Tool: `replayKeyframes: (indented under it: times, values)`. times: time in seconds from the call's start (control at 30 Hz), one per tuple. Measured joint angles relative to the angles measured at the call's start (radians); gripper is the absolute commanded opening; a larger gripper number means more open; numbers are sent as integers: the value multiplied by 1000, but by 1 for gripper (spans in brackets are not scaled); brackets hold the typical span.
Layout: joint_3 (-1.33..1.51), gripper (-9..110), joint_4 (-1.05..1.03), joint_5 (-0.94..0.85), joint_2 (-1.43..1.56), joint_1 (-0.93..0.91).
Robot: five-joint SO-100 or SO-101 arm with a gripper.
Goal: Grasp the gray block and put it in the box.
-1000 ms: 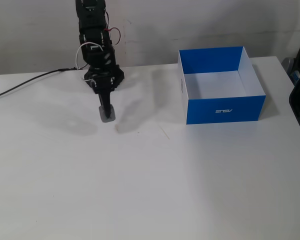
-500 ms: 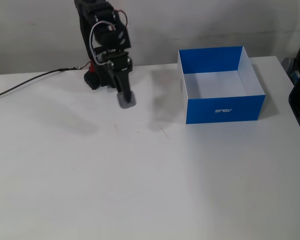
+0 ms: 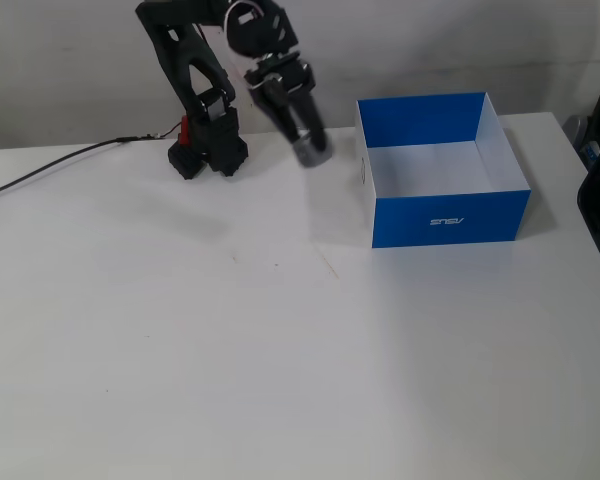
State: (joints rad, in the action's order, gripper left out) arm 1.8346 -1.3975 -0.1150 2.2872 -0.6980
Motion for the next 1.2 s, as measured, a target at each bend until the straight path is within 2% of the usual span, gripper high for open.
replayKeyframes:
  times: [0.3, 0.7, 1.2]
  values:
    - [0, 0, 0, 20, 98, -199]
    - [9, 0, 81, -32, 52, -445]
    - [-6, 0, 245, -83, -307, -456]
